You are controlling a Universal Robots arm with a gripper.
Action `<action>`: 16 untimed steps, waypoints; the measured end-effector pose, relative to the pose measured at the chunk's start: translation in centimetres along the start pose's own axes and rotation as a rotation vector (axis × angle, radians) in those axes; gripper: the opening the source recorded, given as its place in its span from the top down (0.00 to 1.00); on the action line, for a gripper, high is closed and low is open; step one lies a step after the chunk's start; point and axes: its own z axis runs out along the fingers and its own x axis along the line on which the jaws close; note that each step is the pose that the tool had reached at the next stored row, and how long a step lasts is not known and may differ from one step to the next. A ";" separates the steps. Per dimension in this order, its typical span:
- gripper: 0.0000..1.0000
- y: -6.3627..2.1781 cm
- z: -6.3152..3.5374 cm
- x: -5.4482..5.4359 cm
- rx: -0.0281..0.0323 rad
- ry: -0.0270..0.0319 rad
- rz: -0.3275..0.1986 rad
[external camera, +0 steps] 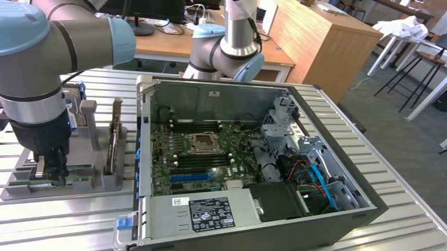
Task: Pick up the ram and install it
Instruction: 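Pick up the ram and move it above insertion slot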
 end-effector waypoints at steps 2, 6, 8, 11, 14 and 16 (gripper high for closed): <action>0.73 0.00 0.00 0.0 0.0000 0.0000 0.000; 0.73 0.00 0.00 0.0 0.0000 0.0000 0.000; 0.73 0.00 0.00 0.1 -0.0002 0.0002 0.000; 0.73 0.00 0.00 0.1 -0.0001 0.0000 0.000; 0.73 0.00 0.00 0.1 0.0000 0.0000 0.000; 0.73 0.00 0.00 0.1 -0.0001 0.0000 0.000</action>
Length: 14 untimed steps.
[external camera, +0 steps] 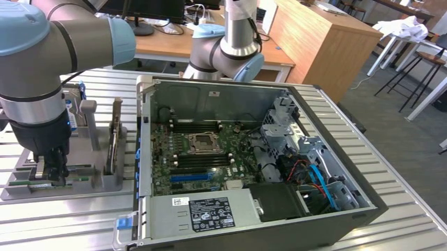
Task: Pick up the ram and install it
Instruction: 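Pick up the ram and move it above insertion slot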
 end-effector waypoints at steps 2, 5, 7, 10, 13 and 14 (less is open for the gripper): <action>0.75 0.00 0.00 0.0 0.0001 0.0000 0.000; 0.82 0.00 0.00 0.0 0.0000 0.0000 0.000; 0.89 0.00 0.00 0.0 0.0001 0.0000 0.000; 0.89 0.00 0.00 0.0 0.0000 0.0000 0.000; 0.89 0.00 0.00 0.0 0.0001 0.0000 0.000; 0.89 0.00 0.00 0.0 0.0001 -0.0001 0.000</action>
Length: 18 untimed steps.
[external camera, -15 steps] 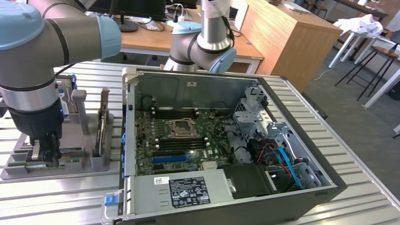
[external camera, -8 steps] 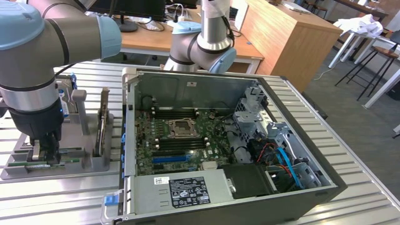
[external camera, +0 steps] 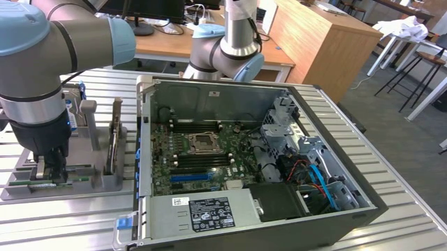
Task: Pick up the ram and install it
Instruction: 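Pick up the ram and move it above insertion slot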
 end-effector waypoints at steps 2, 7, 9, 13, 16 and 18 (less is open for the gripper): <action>0.89 0.00 -0.09 0.0 0.0001 0.0000 0.000; 0.89 0.02 -0.68 0.0 -0.0001 0.0001 0.000; 0.89 0.02 -1.01 0.0 -0.0001 0.0001 0.000; 0.89 0.04 -1.78 0.1 -0.0002 0.0001 0.000; 0.89 0.04 -2.42 0.1 -0.0001 0.0000 0.000; 0.89 0.04 -2.85 0.1 0.0000 0.0000 0.000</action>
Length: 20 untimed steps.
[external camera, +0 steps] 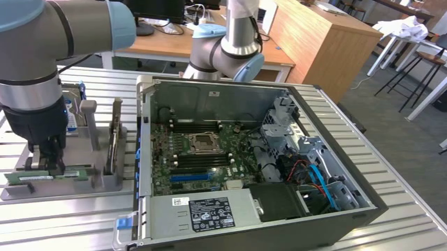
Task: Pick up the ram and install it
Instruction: 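Pick up the ram and move it above insertion slot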
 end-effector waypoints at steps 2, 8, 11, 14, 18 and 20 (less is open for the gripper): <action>0.89 0.00 -0.48 0.0 0.0001 0.0000 0.000; 0.89 0.03 -2.18 0.1 0.0000 0.0001 0.000; 0.89 0.04 -3.15 0.1 0.0000 0.0000 0.000; 0.89 0.06 -4.13 0.1 0.0000 0.0000 0.000; 0.89 0.08 -5.48 0.2 0.0000 0.0000 0.000; 0.89 0.09 -6.13 0.2 0.0000 0.0001 0.000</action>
